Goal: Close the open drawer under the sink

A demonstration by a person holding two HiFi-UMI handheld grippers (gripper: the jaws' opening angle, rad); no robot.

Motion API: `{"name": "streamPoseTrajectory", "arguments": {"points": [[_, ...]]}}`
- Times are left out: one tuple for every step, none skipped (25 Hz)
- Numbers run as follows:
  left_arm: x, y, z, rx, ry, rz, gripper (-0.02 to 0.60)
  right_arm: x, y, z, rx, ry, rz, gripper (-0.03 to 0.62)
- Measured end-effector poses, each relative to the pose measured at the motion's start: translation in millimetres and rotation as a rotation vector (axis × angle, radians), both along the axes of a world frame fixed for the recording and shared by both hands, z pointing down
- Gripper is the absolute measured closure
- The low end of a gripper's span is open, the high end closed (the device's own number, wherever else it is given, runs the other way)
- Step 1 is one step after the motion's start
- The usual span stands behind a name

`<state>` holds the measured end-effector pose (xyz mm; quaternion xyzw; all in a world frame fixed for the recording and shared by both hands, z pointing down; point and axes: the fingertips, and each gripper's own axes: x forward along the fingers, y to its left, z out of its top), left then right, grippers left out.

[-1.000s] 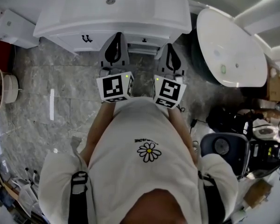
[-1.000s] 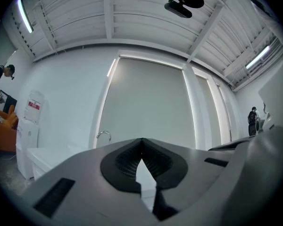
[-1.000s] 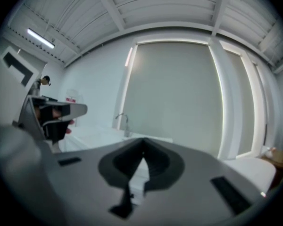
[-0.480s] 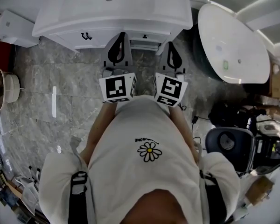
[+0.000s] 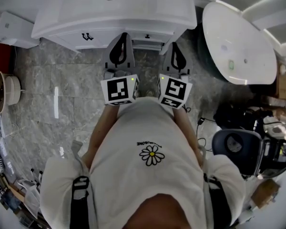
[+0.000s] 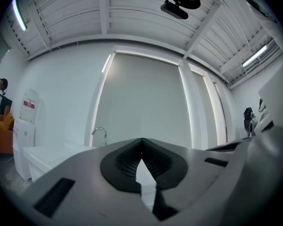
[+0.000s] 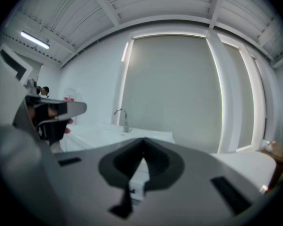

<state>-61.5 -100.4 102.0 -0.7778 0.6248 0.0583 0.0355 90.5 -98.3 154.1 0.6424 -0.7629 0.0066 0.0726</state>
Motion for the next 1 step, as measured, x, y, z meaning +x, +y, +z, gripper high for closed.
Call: {"name": "streamPoseTrajectory", "arguments": {"points": [[0.0, -1.4, -0.8, 0.003, 0.001, -0.002, 0.561, -0.1, -1.8, -0.5, 0.003, 0.0, -0.004, 0.565]]}}
